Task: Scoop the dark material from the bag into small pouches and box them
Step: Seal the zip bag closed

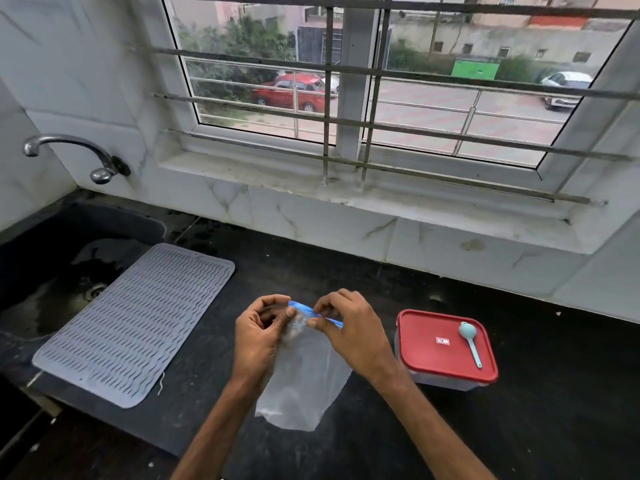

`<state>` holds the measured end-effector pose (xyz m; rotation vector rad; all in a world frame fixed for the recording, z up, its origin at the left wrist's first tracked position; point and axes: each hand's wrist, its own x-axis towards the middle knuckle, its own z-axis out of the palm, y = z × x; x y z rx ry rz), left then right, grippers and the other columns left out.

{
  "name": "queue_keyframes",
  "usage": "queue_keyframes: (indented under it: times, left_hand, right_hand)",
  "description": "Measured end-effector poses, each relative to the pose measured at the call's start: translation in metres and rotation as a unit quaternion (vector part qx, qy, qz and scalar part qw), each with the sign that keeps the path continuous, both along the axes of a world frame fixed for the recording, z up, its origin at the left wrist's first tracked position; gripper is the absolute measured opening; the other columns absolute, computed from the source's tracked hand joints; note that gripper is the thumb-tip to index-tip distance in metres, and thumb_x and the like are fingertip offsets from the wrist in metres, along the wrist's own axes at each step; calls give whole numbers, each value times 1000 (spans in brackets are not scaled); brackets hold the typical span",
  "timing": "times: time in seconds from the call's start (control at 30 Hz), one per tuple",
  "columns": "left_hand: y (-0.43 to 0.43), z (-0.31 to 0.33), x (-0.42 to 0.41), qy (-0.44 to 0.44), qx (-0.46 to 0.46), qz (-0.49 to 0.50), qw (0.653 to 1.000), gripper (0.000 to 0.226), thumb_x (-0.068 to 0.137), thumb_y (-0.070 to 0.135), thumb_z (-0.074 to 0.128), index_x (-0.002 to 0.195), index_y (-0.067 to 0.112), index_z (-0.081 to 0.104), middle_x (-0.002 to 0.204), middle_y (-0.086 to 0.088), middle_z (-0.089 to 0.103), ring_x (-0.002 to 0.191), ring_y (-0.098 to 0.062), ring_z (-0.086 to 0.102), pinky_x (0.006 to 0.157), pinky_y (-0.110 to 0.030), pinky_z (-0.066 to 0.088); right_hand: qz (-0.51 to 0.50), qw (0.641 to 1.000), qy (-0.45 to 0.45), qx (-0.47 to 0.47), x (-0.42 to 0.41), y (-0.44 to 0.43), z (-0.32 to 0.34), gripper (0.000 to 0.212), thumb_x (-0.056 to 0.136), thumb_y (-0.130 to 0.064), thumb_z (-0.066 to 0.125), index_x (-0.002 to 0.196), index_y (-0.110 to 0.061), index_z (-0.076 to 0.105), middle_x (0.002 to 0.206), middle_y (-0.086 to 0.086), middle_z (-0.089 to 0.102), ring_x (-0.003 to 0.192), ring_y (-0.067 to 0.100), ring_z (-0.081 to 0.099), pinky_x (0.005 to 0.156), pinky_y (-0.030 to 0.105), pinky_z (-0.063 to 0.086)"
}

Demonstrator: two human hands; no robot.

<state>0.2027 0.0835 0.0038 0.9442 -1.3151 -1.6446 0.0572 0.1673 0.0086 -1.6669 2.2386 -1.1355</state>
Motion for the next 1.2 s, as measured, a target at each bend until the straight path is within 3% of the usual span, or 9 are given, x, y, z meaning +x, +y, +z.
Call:
queue_keyframes:
  times: [0.13, 0.27, 0.33, 0.47, 0.63, 0.77, 0.9, 1.1, 1.2]
  left_hand:
    - [2, 4, -1, -14, -22, -6, 1000, 24, 82, 6, 75, 104, 12, 68, 92, -12, 74, 86, -24, 72, 73, -32, 59]
    - [2, 3, -4, -37, -60, -21, 997, 20, 82, 5, 75, 100, 14, 70, 89, -11, 74, 85, -27, 71, 73, -32, 58]
    - [1, 3, -5, -46, -70, -30, 996, 17, 82, 4, 75, 96, 11, 71, 88, -9, 74, 85, -28, 71, 72, -29, 58]
    - [2, 7, -5, -49, -88, -43, 994, 17, 80, 1, 76, 95, 7, 71, 87, -9, 74, 86, -26, 72, 72, -26, 58]
    - [4, 6, -4, -60, -106, -68, 990, 24, 80, 5, 77, 100, 15, 70, 96, -7, 74, 93, -23, 71, 81, -36, 59]
    - [6, 7, -3, -76, -123, -82, 986, 24, 82, 5, 75, 103, 16, 70, 100, -4, 74, 97, -21, 71, 85, -38, 59]
    - [3, 8, -1, -96, -132, -90, 982, 27, 83, 5, 75, 107, 17, 71, 102, 0, 75, 98, -17, 71, 86, -36, 59]
    - [3, 4, -1, -104, -116, -89, 984, 18, 82, 14, 77, 99, 16, 75, 94, -1, 77, 92, -18, 73, 78, -30, 58]
    - [1, 1, -2, -102, -110, -66, 987, 10, 82, 11, 76, 91, 14, 77, 89, -4, 77, 88, -21, 73, 78, -32, 58]
  right_hand:
    - [1, 999, -37, 30, -1, 3, -1, 23, 82, -41, 75, 94, -22, 70, 90, -12, 67, 83, 4, 58, 77, 19, 51]
    - [17, 990, -138, 23, -3, 4, 8, 16, 80, -25, 81, 89, -21, 68, 84, -13, 65, 80, 2, 62, 72, 13, 50]
    - [28, 977, -206, 51, -4, 4, 14, 16, 82, -22, 79, 91, -19, 67, 86, -10, 68, 83, 2, 64, 74, 13, 51]
    - [54, 927, -365, 64, -9, 5, 19, 21, 83, -15, 79, 96, -11, 64, 85, 4, 73, 78, 13, 69, 78, 30, 57]
    - [25, 911, -407, 68, -10, 3, 19, 23, 79, -12, 81, 97, -13, 68, 88, 2, 73, 80, 11, 70, 78, 24, 58]
    - [21, 914, -399, 70, -6, 2, 20, 30, 76, -9, 82, 103, -14, 69, 95, 2, 73, 90, 13, 70, 80, 23, 58]
    - [0, 915, -398, 71, -4, 2, 19, 9, 89, -22, 72, 97, -20, 72, 88, -6, 73, 83, 4, 68, 79, 18, 56]
    - [-25, 981, -184, 55, 1, -3, 15, 4, 88, -19, 73, 92, -20, 74, 82, -16, 66, 78, -2, 64, 71, 9, 51]
    - [-23, 994, -104, 33, 3, -7, 9, 6, 89, -20, 72, 93, -21, 68, 94, -13, 59, 84, 2, 58, 75, 11, 48]
